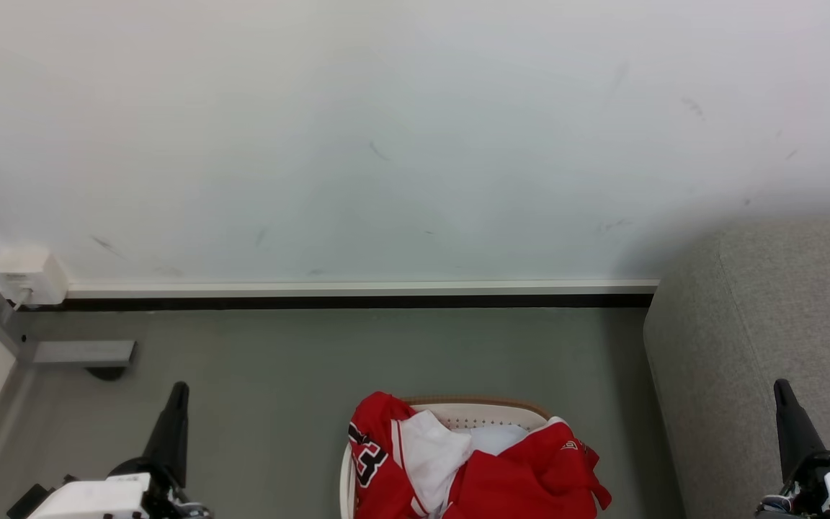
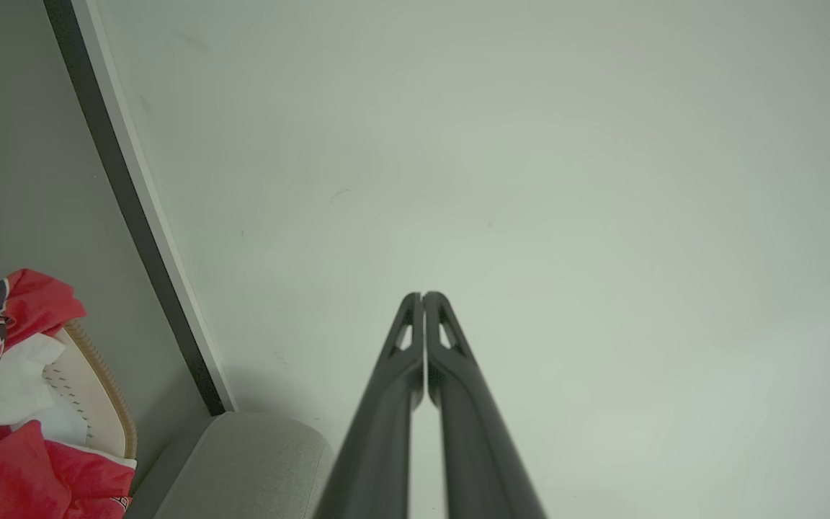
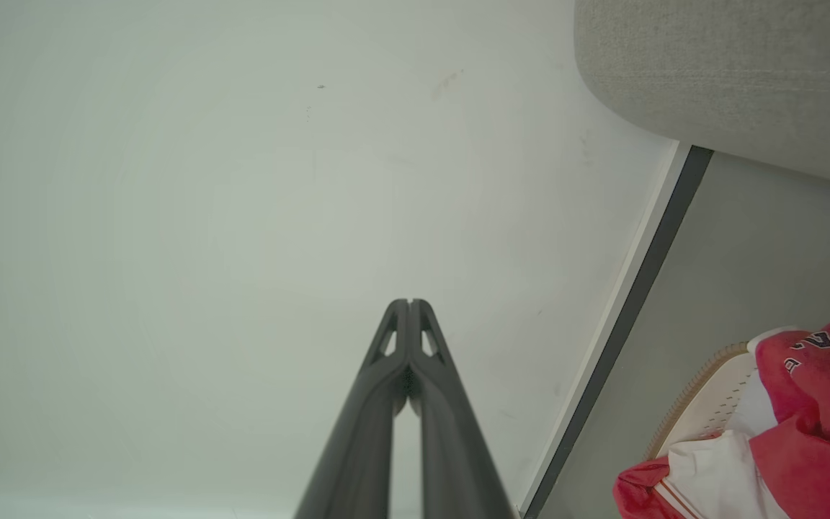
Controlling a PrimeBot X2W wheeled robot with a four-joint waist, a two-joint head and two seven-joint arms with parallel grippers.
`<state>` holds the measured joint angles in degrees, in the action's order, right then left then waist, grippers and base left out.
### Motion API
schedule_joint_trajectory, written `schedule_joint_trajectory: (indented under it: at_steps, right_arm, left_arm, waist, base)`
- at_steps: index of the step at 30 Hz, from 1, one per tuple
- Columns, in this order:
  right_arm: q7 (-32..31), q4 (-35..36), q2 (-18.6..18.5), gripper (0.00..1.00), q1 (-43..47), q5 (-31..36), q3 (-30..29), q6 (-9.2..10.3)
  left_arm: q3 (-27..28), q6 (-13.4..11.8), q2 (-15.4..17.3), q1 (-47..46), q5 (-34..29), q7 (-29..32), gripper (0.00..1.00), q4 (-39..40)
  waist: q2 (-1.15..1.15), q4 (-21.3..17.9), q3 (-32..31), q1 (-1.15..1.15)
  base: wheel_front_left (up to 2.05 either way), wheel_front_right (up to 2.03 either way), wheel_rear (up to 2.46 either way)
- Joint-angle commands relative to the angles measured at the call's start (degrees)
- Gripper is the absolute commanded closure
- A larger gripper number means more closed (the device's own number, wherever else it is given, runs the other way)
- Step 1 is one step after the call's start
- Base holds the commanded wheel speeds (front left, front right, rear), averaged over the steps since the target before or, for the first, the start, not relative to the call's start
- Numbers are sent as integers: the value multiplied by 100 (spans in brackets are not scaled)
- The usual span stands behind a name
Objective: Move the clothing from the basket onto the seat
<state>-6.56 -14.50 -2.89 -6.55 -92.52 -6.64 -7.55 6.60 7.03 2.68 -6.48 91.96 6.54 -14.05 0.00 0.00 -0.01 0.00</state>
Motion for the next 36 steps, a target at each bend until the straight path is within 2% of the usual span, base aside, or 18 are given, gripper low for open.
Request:
schedule_joint_trajectory:
  at_steps: [1,31,32,36]
  right_arm:
    - [-22,17,3,100,-43,45,-23,13]
    - [-22,17,3,100,-43,46,-23,14]
    - [0,-2,0,0,0,0,0,0]
    - [35,-51,20,0,79,-6,56,0]
  left_arm:
    - [8,16,43,-37,72,26,100,21]
    - [8,16,43,-37,72,26,100,21]
    - [0,0,0,0,0,-1,0,-2]
    - [-15,-1,-32,77,-7,-59,0,-80]
  waist:
    - [0,0,0,0]
    - [0,0,0,0]
    - [0,0,0,0]
    - [0,1,2,0]
  base:
    - [0,0,0]
    - [0,0,0]
    - [0,0,0]
    - [0,0,0]
